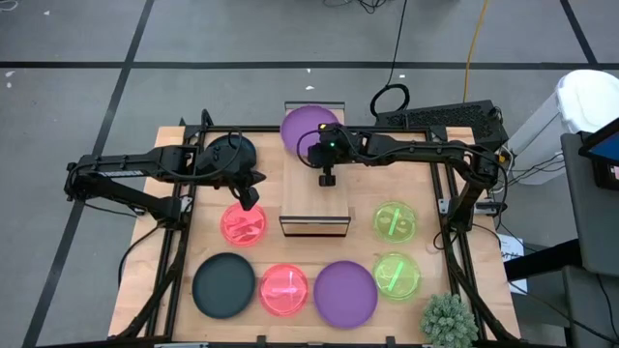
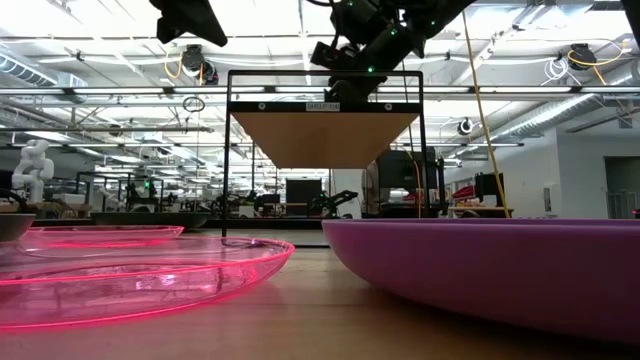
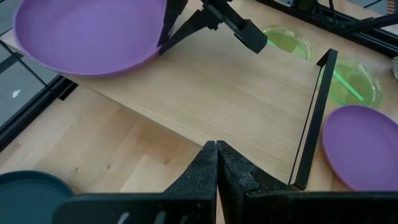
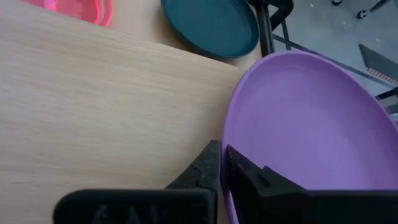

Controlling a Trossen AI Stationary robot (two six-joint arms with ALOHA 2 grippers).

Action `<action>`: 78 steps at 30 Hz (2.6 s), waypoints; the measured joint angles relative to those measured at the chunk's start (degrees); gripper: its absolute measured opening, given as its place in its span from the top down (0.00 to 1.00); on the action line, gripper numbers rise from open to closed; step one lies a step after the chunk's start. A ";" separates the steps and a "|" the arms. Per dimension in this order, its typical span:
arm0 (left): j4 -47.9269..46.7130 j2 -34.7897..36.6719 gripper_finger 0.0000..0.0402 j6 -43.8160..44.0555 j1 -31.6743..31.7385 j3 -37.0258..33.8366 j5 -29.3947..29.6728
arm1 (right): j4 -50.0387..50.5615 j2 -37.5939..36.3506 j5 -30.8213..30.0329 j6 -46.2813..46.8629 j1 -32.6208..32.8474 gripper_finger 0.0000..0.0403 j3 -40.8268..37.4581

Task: Place and stack plates onto a shelf
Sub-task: Put the top purple plate on the shelf

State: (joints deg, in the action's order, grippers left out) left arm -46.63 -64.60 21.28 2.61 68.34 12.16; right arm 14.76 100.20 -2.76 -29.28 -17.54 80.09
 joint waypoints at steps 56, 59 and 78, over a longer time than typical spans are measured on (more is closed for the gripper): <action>0.11 0.00 1.00 0.20 0.00 -0.02 0.00 | 0.64 -2.05 1.42 7.55 -1.14 0.86 -2.86; 0.11 0.00 1.00 0.28 -0.01 -0.02 0.00 | 0.02 -2.05 1.40 7.56 -1.14 0.86 -2.86; 0.09 0.00 1.00 0.39 -0.02 -0.02 0.00 | 0.10 -3.77 1.36 9.14 -0.66 0.86 -2.91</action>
State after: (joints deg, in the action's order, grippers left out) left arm -46.54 -64.60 21.67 2.59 68.31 12.16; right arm 14.87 96.44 -1.41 -20.14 -18.20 77.19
